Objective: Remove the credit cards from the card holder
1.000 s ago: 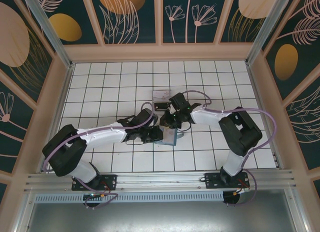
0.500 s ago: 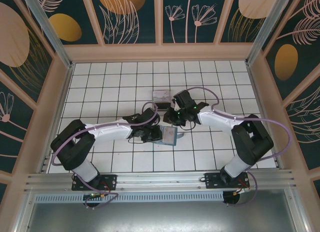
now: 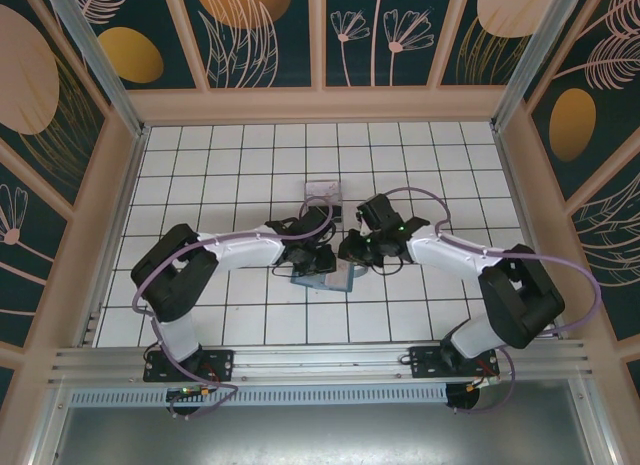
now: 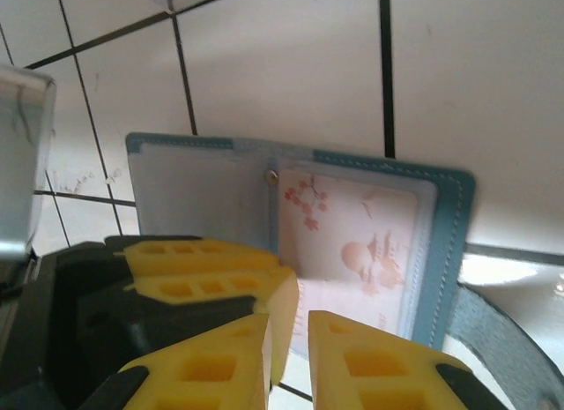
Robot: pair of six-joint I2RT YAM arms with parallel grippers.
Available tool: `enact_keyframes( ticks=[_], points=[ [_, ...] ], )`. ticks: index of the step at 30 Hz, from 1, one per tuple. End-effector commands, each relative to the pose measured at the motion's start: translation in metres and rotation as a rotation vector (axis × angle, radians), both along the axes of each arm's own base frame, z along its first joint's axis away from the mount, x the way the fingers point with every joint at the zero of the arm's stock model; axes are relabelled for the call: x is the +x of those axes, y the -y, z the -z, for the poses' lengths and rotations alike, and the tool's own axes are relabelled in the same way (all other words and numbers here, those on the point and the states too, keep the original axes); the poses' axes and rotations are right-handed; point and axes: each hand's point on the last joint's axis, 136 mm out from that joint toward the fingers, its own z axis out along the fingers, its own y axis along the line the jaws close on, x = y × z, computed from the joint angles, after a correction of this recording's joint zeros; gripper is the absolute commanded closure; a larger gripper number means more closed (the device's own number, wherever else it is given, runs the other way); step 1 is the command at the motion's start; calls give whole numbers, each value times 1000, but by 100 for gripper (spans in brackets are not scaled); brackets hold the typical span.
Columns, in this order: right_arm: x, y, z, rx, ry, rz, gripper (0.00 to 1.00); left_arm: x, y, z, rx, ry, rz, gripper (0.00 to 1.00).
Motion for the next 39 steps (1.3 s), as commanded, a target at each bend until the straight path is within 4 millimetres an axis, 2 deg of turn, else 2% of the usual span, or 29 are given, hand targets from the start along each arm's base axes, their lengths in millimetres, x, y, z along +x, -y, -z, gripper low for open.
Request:
enact_keyframes(
  ticks=[1, 8, 12, 15, 23, 32, 39],
  points=[
    [-11, 11, 7, -25, -32, 23, 79, 1, -3, 0, 27, -3, 26, 78],
    [-21, 14, 27, -63, -70, 15, 77, 10, -23, 1, 25, 5, -14, 78],
    [-20, 11, 34, -67, -80, 7, 77, 11, -14, -6, -87, -3, -8, 78],
    [-20, 11, 44, -88, -96, 6, 77, 4, -9, -2, -147, -35, -1, 78],
    [-17, 11, 57, -117, -110, 2, 77, 1, -16, 9, -126, -53, -14, 78],
    [-14, 13, 62, -163, -105, -4, 78, -1, -18, 10, -132, -55, -22, 76],
    [-14, 6, 65, -158, -110, -17, 86, -2, -17, 5, -154, -50, -18, 77]
  ],
)
